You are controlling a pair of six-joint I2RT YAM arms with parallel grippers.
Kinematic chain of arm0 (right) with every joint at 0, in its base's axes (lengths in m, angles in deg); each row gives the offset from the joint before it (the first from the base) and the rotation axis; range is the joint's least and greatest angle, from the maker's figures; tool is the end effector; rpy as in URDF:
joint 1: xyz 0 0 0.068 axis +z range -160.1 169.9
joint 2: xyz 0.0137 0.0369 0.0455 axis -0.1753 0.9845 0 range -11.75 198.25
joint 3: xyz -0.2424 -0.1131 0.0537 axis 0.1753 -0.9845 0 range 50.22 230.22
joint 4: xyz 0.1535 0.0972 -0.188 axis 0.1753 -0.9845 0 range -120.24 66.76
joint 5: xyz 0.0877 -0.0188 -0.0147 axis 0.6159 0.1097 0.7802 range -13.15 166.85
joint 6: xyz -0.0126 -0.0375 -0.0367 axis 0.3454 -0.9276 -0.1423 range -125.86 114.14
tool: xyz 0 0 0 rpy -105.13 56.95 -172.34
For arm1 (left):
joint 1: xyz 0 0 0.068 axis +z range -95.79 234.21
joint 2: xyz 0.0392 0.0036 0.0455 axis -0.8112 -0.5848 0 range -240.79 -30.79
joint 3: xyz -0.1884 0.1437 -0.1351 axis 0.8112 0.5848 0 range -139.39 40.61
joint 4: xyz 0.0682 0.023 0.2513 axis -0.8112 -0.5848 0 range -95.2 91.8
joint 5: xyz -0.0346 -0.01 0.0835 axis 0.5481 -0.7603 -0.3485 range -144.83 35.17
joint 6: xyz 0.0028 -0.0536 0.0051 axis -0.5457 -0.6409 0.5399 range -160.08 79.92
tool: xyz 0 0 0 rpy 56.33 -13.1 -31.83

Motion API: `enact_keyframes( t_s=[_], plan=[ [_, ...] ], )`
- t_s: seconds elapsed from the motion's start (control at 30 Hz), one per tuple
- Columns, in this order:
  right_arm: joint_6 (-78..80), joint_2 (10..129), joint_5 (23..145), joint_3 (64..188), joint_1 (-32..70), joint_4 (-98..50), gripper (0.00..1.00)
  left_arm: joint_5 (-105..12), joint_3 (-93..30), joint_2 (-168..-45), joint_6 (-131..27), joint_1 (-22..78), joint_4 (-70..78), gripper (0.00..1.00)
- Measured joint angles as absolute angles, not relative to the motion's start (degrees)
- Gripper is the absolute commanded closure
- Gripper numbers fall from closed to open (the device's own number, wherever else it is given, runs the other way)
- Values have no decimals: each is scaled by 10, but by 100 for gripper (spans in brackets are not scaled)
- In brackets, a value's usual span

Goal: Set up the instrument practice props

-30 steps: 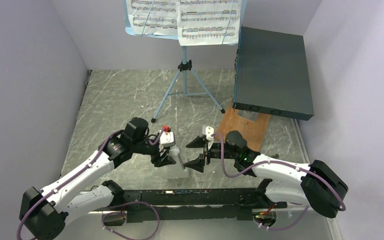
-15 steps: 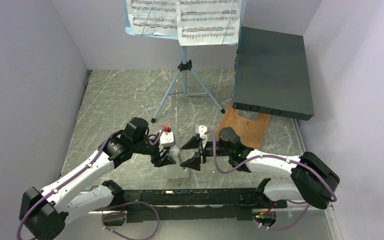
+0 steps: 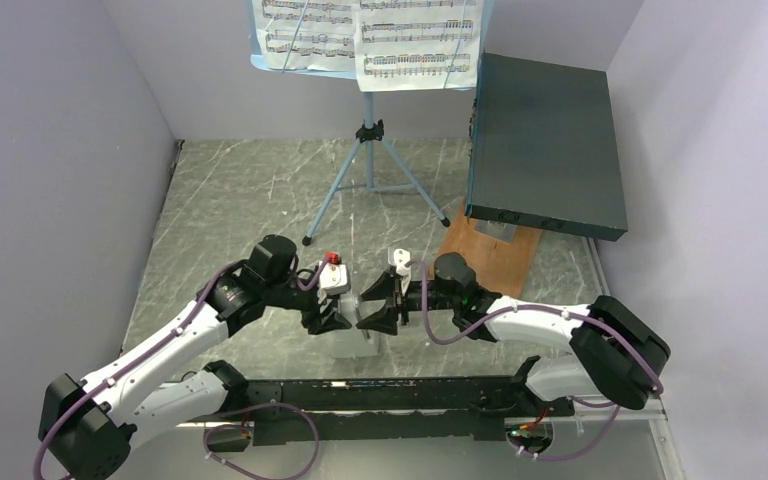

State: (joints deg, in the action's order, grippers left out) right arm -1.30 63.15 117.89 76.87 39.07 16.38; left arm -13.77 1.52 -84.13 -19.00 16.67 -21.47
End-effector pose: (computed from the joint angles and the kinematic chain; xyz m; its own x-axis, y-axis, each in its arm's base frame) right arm 0.1515 0.2111 0.2105 -0.1767 -0.1130 -0.9778 -0.9842 0.0109 0.1766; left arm 0.1400 -0.1371 0.2617 -0.1367 0.4471 -0.8840 0.9878 0.1283 -0.0879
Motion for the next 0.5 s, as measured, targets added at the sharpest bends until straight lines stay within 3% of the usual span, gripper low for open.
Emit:
enact_keyframes(
  t_s=[0.1, 0.5],
  plan=[
    [-25, 635, 1185, 769, 389, 177, 100, -137, 14, -841, -189, 167, -218, 100],
    [2, 638, 1157, 704, 398, 322, 100, -157, 10, -825, -197, 159, -233, 100]
  ],
)
